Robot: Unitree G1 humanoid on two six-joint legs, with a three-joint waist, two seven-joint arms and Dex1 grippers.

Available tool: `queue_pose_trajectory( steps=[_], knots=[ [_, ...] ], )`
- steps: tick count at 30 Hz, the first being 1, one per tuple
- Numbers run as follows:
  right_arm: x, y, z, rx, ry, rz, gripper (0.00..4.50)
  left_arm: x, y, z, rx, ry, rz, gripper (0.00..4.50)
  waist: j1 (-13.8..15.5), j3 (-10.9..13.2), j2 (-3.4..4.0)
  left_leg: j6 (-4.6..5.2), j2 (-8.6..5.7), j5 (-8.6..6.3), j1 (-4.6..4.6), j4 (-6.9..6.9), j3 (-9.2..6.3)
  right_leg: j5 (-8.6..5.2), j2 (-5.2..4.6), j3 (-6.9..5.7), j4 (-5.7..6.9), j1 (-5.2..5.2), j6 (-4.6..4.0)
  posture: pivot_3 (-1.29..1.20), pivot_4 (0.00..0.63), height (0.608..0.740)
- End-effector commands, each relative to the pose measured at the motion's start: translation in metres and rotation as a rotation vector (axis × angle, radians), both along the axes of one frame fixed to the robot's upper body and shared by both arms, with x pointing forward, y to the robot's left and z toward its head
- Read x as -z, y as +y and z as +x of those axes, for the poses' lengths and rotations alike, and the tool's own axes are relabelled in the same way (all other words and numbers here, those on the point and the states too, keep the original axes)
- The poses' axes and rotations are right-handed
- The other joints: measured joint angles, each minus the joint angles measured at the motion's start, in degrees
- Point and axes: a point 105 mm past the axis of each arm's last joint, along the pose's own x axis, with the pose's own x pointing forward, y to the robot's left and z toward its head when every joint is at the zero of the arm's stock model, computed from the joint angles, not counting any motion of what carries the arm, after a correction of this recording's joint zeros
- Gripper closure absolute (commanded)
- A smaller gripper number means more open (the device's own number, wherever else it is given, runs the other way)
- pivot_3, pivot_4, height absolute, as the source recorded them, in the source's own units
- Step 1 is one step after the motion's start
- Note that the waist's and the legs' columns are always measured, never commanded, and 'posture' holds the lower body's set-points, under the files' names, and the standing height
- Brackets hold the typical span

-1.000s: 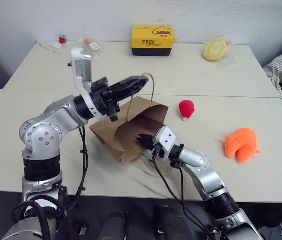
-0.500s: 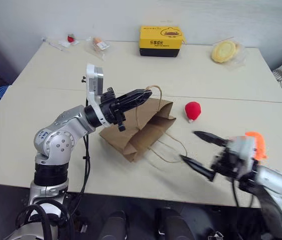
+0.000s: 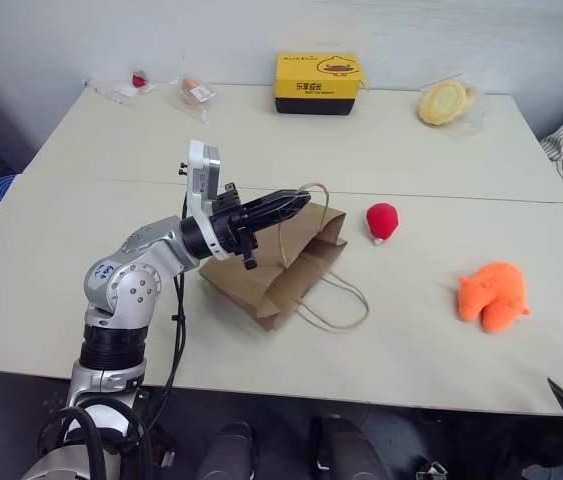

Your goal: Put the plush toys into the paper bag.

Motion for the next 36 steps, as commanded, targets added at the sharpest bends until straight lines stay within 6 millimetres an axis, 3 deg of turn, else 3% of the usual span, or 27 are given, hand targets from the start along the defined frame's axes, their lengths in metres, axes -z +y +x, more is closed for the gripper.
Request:
queue_pose_trajectory(
  steps=[1,5,8,14,20,23,28,32,34,36],
  knots=[
    [-0.028,-0.010,0.025,0.023,-0.097,-0.013,0.03,-0.006,0.001,-0.002,0.000,-0.040,-0.008,4.50,-0.58,0.00,0.00,0.00,-0.01,0.00,0.04,0.00,0.02,0.01,-0.01,0.03,0.01,0.04,0.01,0.00,0.150,0.740],
    [-0.040,0.015,0.058,-0.057,-0.014,0.374,0.03,-0.006,0.001,-0.003,-0.008,-0.043,-0.005,4.50,-0.95,0.00,0.14,-0.01,0.06,-0.01,0.73,-0.14,0.00,0.00,0.01,0.01,-0.10,0.75,-0.01,0.00,0.150,0.740],
    [-0.041,0.028,0.071,-0.092,0.112,0.534,0.03,-0.005,0.002,-0.004,-0.018,-0.042,-0.008,4.50,-0.29,0.02,0.21,-0.08,0.10,0.00,0.70,-0.16,-0.23,-0.04,0.03,-0.16,-0.11,0.77,-0.07,0.00,0.150,0.740],
    [-0.031,0.018,0.111,0.030,0.251,0.518,0.03,-0.006,0.003,-0.005,-0.035,-0.046,-0.014,4.50,0.59,0.03,0.18,-0.03,0.05,-0.03,0.55,-0.08,-0.29,-0.01,-0.02,-0.21,-0.34,0.76,-0.02,0.00,0.150,0.740],
    [-0.016,0.036,0.141,0.011,0.331,0.554,0.03,-0.008,0.002,-0.006,-0.044,-0.050,-0.017,4.50,0.88,0.02,0.21,-0.04,0.06,-0.02,0.46,-0.09,-0.30,-0.01,0.01,-0.25,-0.33,0.66,-0.02,0.00,0.150,0.740],
    [-0.015,0.047,0.146,-0.031,0.349,0.558,0.64,-0.009,0.003,-0.006,-0.049,-0.057,-0.011,4.50,0.90,0.03,0.21,-0.04,0.06,-0.03,0.43,-0.07,-0.30,-0.01,0.00,-0.26,-0.37,0.66,-0.01,0.00,0.150,0.740],
    [-0.029,0.059,0.146,-0.111,0.323,0.572,2.37,-0.010,0.004,-0.006,-0.057,-0.062,-0.010,4.50,0.87,0.02,0.21,-0.04,0.07,-0.03,0.43,-0.08,-0.31,0.00,0.02,-0.27,-0.38,0.67,-0.01,0.00,0.150,0.740],
    [-0.058,0.098,0.134,-0.373,0.291,0.597,3.66,-0.010,0.005,-0.006,-0.059,-0.063,-0.011,4.50,0.75,0.05,0.24,-0.04,0.10,-0.03,0.43,-0.09,-0.31,0.00,0.06,-0.27,-0.38,0.66,-0.01,0.00,0.150,0.740],
    [-0.068,0.128,0.125,-0.501,0.338,0.613,4.14,-0.011,0.004,-0.006,-0.057,-0.064,-0.011,4.50,0.59,0.05,0.26,-0.04,0.10,-0.03,0.43,-0.09,-0.30,0.00,0.06,-0.26,-0.36,0.66,0.00,0.00,0.150,0.740],
    [-0.074,0.160,0.119,-0.606,0.392,0.646,4.29,-0.012,0.003,-0.006,-0.049,-0.062,-0.024,4.50,0.58,0.06,0.24,-0.05,0.11,-0.03,0.44,-0.08,-0.31,0.00,0.06,-0.26,-0.36,0.66,0.00,0.00,0.150,0.740]
  ],
)
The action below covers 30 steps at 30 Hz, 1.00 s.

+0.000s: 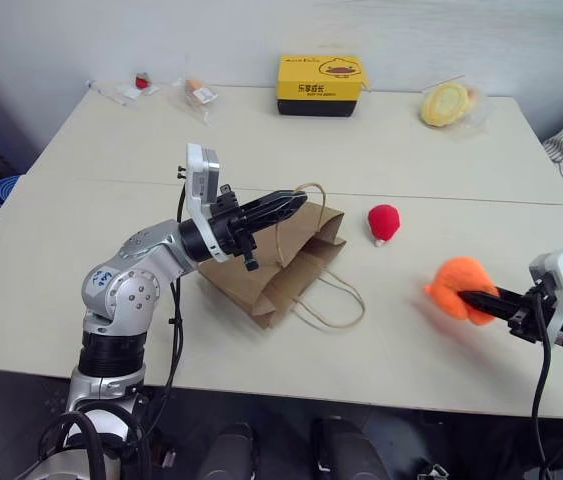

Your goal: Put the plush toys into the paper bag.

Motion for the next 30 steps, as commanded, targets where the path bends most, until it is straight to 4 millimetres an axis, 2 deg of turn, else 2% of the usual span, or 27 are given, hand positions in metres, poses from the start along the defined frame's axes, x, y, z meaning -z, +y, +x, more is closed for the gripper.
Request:
queue_pose_trajectory(
  steps=[1,5,11,15,21,30],
  knots=[
    [-0.021,0.056,-0.014,-0.221,0.001,0.059,4.29,-0.015,0.000,-0.006,0.018,-0.050,-0.041,4.50,-0.01,0.00,-0.01,0.00,0.00,0.00,0.00,0.00,-0.02,0.00,0.00,-0.01,-0.01,0.00,0.00,0.00,0.150,0.740],
    [-0.022,0.093,-0.015,-0.304,0.032,0.078,4.29,-0.017,-0.003,-0.008,0.042,-0.038,-0.049,4.50,0.23,0.03,-0.06,-0.03,0.00,-0.01,-0.04,0.01,-0.12,0.00,-0.03,-0.08,-0.08,0.00,0.00,0.00,0.150,0.740],
    [-0.017,0.151,0.014,-0.327,0.023,0.100,4.29,-0.017,-0.008,-0.009,0.071,-0.036,-0.035,4.50,-0.18,0.04,-0.08,-0.07,-0.02,0.01,-0.31,0.08,-0.23,0.00,-0.06,-0.17,-0.08,-0.23,0.00,0.00,0.150,0.740],
    [-0.014,0.170,0.028,-0.336,0.018,0.069,4.29,-0.019,-0.011,-0.010,0.083,-0.037,-0.041,4.50,0.23,0.04,-0.08,-0.13,-0.08,0.06,-1.02,0.21,-0.29,0.00,-0.09,-0.20,0.27,-0.98,0.00,0.00,0.150,0.740],
    [-0.009,0.196,0.055,-0.310,-0.028,-0.012,4.29,-0.021,-0.013,-0.013,0.115,-0.036,-0.063,4.50,-0.28,0.05,-0.09,-0.11,-0.12,0.06,-1.06,0.23,-0.27,0.00,-0.11,-0.21,0.27,-1.00,0.00,0.00,0.150,0.740],
    [-0.003,0.239,0.066,-0.395,-0.036,-0.018,4.29,-0.022,-0.017,-0.020,0.177,-0.024,-0.081,4.50,-1.55,0.05,-0.08,-0.11,-0.10,0.07,-1.05,0.22,-0.29,0.00,-0.10,-0.23,0.39,-1.01,0.00,0.00,0.150,0.740]
  ],
)
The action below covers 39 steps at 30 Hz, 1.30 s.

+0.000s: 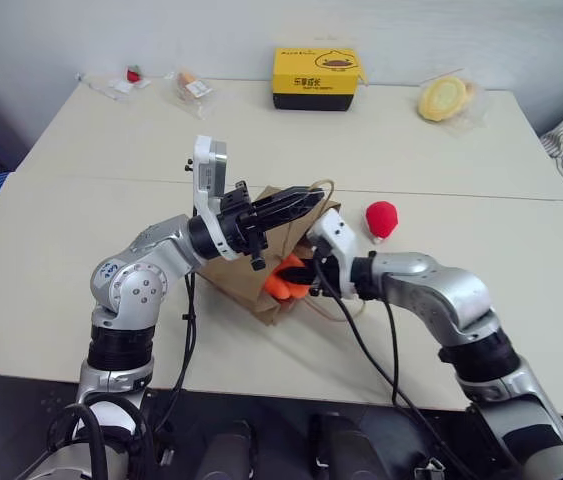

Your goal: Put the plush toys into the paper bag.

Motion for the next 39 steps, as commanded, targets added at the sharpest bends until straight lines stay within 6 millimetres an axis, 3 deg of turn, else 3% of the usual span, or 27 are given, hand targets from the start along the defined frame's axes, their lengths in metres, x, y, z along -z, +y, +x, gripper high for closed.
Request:
queue_pose_trajectory(
  steps=[1,7,8,12,18,23,28,32,36,39],
  knots=[
    [-0.007,0.015,0.009,-0.021,-0.056,0.035,4.29,-0.011,-0.002,-0.008,0.039,-0.048,-0.028,4.50,-0.18,0.00,0.00,-0.01,0.00,0.01,0.00,0.00,0.00,0.00,0.01,-0.01,0.00,-0.01,0.00,0.00,0.150,0.740],
    [-0.006,0.015,0.021,0.022,-0.053,0.102,4.29,-0.010,0.001,-0.006,0.019,-0.051,-0.026,4.50,-0.30,0.00,0.00,-0.03,-0.02,0.02,-0.01,0.00,0.00,0.00,-0.01,-0.01,0.04,-0.01,0.00,0.00,0.150,0.740],
    [-0.008,0.014,0.021,0.024,-0.069,0.104,3.57,-0.010,0.002,-0.006,0.014,-0.050,-0.025,4.50,-0.30,0.00,0.00,-0.03,-0.02,0.02,-0.01,0.00,-0.01,0.00,-0.01,-0.01,0.04,-0.01,0.00,0.00,0.150,0.740],
    [-0.022,0.003,0.013,-0.005,-0.101,0.141,2.20,-0.006,0.007,-0.005,0.002,-0.042,-0.007,4.50,-0.28,0.00,0.00,-0.03,-0.02,0.02,-0.01,0.00,-0.02,0.00,-0.01,-0.02,0.04,-0.01,0.00,0.00,0.150,0.740],
    [-0.029,-0.020,-0.024,-0.147,-0.087,0.167,0.10,-0.004,0.012,-0.001,-0.029,-0.042,-0.004,4.50,-0.14,0.00,0.00,-0.03,-0.01,0.02,-0.01,-0.05,-0.03,0.00,-0.01,-0.02,0.02,-0.01,0.00,0.00,0.150,0.740],
    [-0.031,-0.047,-0.041,-0.179,-0.085,0.176,0.04,-0.003,0.013,0.001,-0.043,-0.042,-0.003,4.50,0.25,0.00,-0.01,-0.02,-0.02,0.01,0.00,-0.04,-0.01,0.00,-0.02,0.00,-0.09,0.01,0.00,0.00,0.150,0.740],
    [-0.036,-0.088,-0.047,-0.058,-0.139,0.234,0.04,-0.002,0.016,0.003,-0.063,-0.044,-0.003,4.50,0.42,0.01,-0.01,-0.02,-0.01,0.01,0.01,-0.05,-0.02,0.00,-0.02,0.00,-0.09,0.03,0.00,0.00,0.150,0.740],
    [-0.026,-0.141,-0.061,0.130,-0.206,0.218,0.04,0.000,0.020,0.003,-0.081,-0.046,0.000,4.50,1.12,0.01,-0.02,0.00,-0.02,0.00,0.01,-0.08,-0.03,0.00,-0.02,-0.01,-0.10,0.08,0.00,0.00,0.150,0.740],
    [0.003,-0.211,-0.082,0.415,-0.217,0.152,0.04,0.000,0.024,0.004,-0.093,-0.045,-0.008,4.50,1.74,0.01,-0.02,0.04,-0.02,-0.02,0.08,-0.07,0.03,0.00,-0.01,0.03,-0.11,0.16,0.01,0.00,0.150,0.740],
    [0.019,-0.241,-0.096,0.556,-0.205,0.125,0.04,-0.001,0.026,0.005,-0.092,-0.040,-0.016,4.50,1.84,0.01,-0.02,0.05,-0.02,-0.01,0.17,-0.07,0.10,0.00,0.00,0.09,-0.14,0.21,0.01,0.00,0.150,0.740]
  ],
)
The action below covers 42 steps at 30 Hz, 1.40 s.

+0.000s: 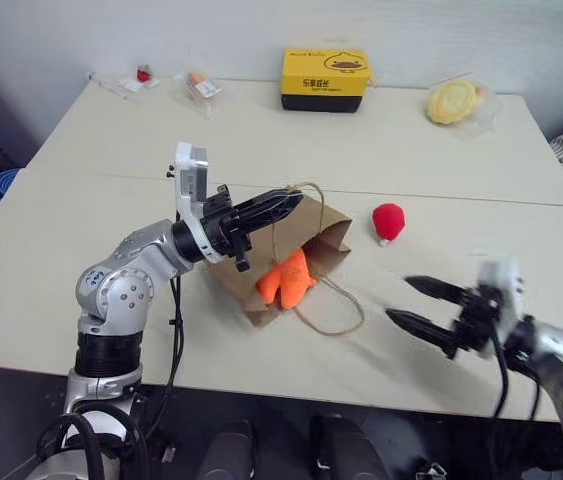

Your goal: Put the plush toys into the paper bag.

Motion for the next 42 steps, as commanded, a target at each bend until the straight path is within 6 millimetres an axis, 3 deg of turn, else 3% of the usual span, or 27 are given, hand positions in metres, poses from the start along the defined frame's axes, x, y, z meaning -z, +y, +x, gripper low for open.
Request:
queue_pose_trajectory(
  steps=[1,4,9,14,17,23,27,30,35,39,42],
  knots=[
    [0.001,-0.026,-0.011,0.120,-0.043,-0.032,0.04,-0.008,0.004,-0.002,0.000,-0.034,-0.025,4.50,-0.11,0.00,-0.01,0.01,-0.01,0.00,0.05,0.02,0.07,0.00,0.00,0.07,0.00,0.01,0.00,0.00,0.150,0.740],
    [0.019,-0.040,-0.017,0.217,-0.026,-0.068,0.04,-0.014,0.005,0.000,0.001,-0.032,-0.054,4.50,-0.68,0.00,0.00,0.02,0.03,0.01,0.26,-0.03,0.21,0.00,0.04,0.21,0.08,0.05,0.00,0.00,0.150,0.740],
    [0.010,-0.035,0.006,0.266,-0.084,-0.107,0.04,-0.026,0.012,0.006,-0.019,-0.026,-0.112,4.50,-1.66,0.00,0.00,-0.03,0.03,0.05,0.30,-0.03,0.23,0.00,0.04,0.25,0.20,0.03,0.00,0.00,0.150,0.740],
    [-0.032,0.002,0.076,0.204,-0.172,-0.121,0.04,-0.030,0.015,0.008,-0.033,-0.025,-0.119,4.50,-2.08,0.00,0.04,-0.08,0.01,0.11,0.28,0.01,0.30,0.00,0.03,0.29,0.33,-0.10,0.00,0.00,0.150,0.740],
    [-0.045,0.022,0.112,0.170,-0.185,-0.151,0.04,-0.029,0.013,0.008,-0.038,-0.024,-0.115,4.50,-1.86,0.00,0.04,-0.14,0.02,0.15,0.23,0.00,0.20,0.00,0.04,0.21,0.34,-0.15,-0.01,0.00,0.150,0.740],
    [-0.052,0.041,0.174,0.230,-0.150,-0.225,0.04,-0.028,0.010,0.007,-0.050,-0.031,-0.104,4.50,-1.46,0.01,0.02,-0.10,-0.04,0.14,-0.10,-0.01,0.05,0.00,-0.04,0.06,0.20,-0.21,-0.01,0.00,0.150,0.740],
    [-0.043,0.040,0.194,0.276,-0.109,-0.295,0.04,-0.028,0.009,0.005,-0.052,-0.037,-0.096,4.50,-1.57,0.01,0.02,-0.08,-0.04,0.14,-0.12,-0.01,0.06,0.01,-0.04,0.03,0.17,-0.22,0.01,0.00,0.150,0.740],
    [-0.033,0.043,0.197,0.253,-0.062,-0.303,0.64,-0.029,0.011,0.004,-0.058,-0.043,-0.094,4.50,-1.67,0.01,0.02,-0.08,-0.03,0.14,-0.13,-0.03,0.04,0.01,-0.03,-0.01,0.17,-0.22,0.01,0.00,0.150,0.740],
    [-0.023,0.057,0.190,0.163,0.002,-0.235,2.38,-0.030,0.013,0.005,-0.064,-0.043,-0.101,4.50,-1.73,0.00,0.03,-0.09,-0.01,0.14,-0.12,0.01,0.05,0.01,-0.02,0.00,0.24,-0.21,0.01,0.00,0.150,0.740],
    [-0.038,0.061,0.186,0.127,-0.056,-0.157,3.67,-0.030,0.013,0.006,-0.066,-0.038,-0.112,4.50,-1.89,0.00,0.03,-0.09,-0.01,0.14,-0.12,0.01,0.05,0.01,-0.01,0.00,0.25,-0.22,0.01,0.00,0.150,0.740],
    [-0.056,0.076,0.163,-0.031,-0.099,-0.098,4.27,-0.031,0.013,0.007,-0.065,-0.033,-0.128,4.50,-1.78,0.01,0.02,-0.09,0.00,0.14,-0.12,-0.01,0.04,0.01,-0.01,-0.01,0.25,-0.23,0.01,0.00,0.150,0.740]
  ],
)
